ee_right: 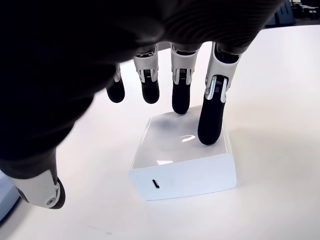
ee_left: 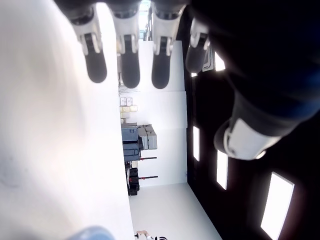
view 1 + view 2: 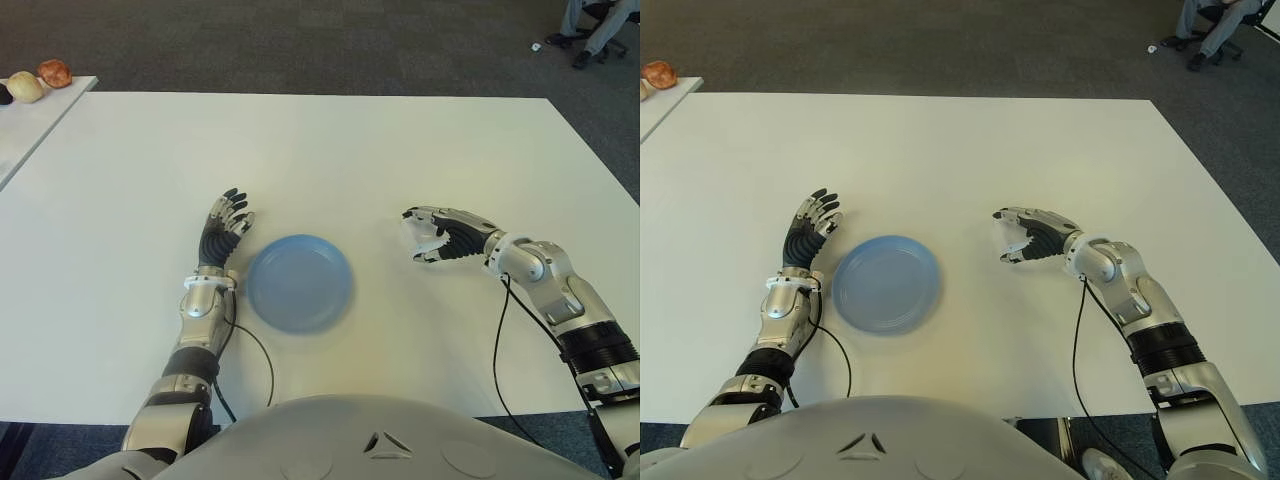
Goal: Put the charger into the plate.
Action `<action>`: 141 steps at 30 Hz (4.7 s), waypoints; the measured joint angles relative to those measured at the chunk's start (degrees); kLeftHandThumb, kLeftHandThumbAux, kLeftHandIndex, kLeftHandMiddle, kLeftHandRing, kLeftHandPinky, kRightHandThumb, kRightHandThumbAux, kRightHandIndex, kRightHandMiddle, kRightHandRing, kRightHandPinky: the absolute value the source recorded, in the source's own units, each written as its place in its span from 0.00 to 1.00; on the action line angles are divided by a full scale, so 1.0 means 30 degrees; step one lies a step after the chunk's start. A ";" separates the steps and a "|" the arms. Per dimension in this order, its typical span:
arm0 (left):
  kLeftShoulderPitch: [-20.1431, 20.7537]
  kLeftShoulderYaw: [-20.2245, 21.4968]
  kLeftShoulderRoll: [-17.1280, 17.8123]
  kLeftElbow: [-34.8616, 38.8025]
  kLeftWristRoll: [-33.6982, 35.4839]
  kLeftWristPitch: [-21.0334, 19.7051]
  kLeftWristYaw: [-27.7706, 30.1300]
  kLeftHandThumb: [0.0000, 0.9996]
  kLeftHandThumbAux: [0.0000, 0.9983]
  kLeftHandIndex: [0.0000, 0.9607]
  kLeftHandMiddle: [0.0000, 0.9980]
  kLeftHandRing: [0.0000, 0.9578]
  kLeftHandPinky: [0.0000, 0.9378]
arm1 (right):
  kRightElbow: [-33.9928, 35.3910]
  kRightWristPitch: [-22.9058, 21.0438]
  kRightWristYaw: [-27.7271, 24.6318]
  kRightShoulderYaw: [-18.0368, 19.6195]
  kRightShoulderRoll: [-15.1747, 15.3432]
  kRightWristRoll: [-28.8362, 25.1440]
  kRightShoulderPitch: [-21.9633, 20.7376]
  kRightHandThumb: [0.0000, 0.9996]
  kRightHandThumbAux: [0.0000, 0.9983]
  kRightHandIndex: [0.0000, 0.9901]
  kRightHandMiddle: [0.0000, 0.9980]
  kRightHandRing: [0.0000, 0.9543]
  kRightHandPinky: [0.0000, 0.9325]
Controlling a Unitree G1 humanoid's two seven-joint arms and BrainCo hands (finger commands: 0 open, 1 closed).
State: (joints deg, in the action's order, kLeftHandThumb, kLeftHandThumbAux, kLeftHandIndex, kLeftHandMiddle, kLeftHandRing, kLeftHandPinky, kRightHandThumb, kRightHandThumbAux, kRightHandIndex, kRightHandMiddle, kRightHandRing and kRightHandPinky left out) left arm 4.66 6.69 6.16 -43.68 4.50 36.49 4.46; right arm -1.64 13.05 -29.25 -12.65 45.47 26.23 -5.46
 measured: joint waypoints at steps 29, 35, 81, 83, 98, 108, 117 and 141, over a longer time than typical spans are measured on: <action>0.0341 -0.0123 0.0168 -0.0560 -0.0059 0.0000 0.0139 0.00 0.63 0.15 0.18 0.19 0.21 | -0.1109 0.6652 0.6886 0.1717 -0.0561 0.1589 0.1198 0.05 0.44 0.00 0.00 0.00 0.00; 0.0367 -0.0156 0.0185 -0.0599 -0.0195 0.0000 0.0139 0.00 0.64 0.15 0.19 0.19 0.22 | -0.2314 0.7961 1.0211 0.1797 -0.0691 0.3559 0.1015 0.15 0.36 0.00 0.00 0.00 0.00; 0.0401 -0.0109 0.0312 -0.0626 -0.0361 -0.0012 0.0138 0.00 0.65 0.20 0.23 0.22 0.23 | -0.7966 0.8373 1.0993 0.0016 -0.0281 0.5326 -0.2682 0.24 0.19 0.00 0.00 0.00 0.00; 0.0401 -0.0104 0.0318 -0.0626 -0.0359 -0.0012 0.0138 0.00 0.65 0.21 0.23 0.22 0.23 | -0.8256 0.8520 1.1177 -0.0173 -0.0260 0.5561 -0.2840 0.25 0.19 0.00 0.00 0.00 0.00; 0.0399 -0.0087 0.0388 -0.0626 -0.0276 -0.0012 0.0194 0.00 0.64 0.20 0.22 0.21 0.22 | -1.0295 0.8609 1.2136 -0.2099 0.0142 0.7744 -0.4100 0.26 0.18 0.00 0.00 0.00 0.00; 0.0398 -0.0081 0.0457 -0.0626 -0.0206 -0.0037 0.0346 0.00 0.64 0.21 0.23 0.23 0.23 | -1.1370 0.8589 1.2154 -0.2951 0.0249 0.8211 -0.4817 0.25 0.16 0.00 0.00 0.00 0.00; 0.0394 -0.0081 0.0538 -0.0610 -0.0205 -0.0061 0.0348 0.00 0.63 0.20 0.22 0.22 0.23 | -1.1961 0.8737 1.2835 -0.3801 0.0283 0.8795 -0.5288 0.26 0.14 0.00 0.00 0.00 0.00; 0.0205 -0.0059 0.0666 -0.0267 0.0077 -0.0413 0.0559 0.00 0.61 0.20 0.22 0.22 0.22 | -1.2005 0.8905 1.3900 -0.5030 0.0411 0.9244 -0.5801 0.26 0.12 0.00 0.00 0.00 0.00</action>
State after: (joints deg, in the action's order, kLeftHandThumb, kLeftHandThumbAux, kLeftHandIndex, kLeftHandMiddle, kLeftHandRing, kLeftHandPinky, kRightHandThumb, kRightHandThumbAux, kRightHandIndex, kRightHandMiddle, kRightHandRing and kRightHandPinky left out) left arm 5.27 6.51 8.16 -44.48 4.73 35.25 6.14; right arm -37.65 39.76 12.45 -27.74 46.70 53.96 -22.87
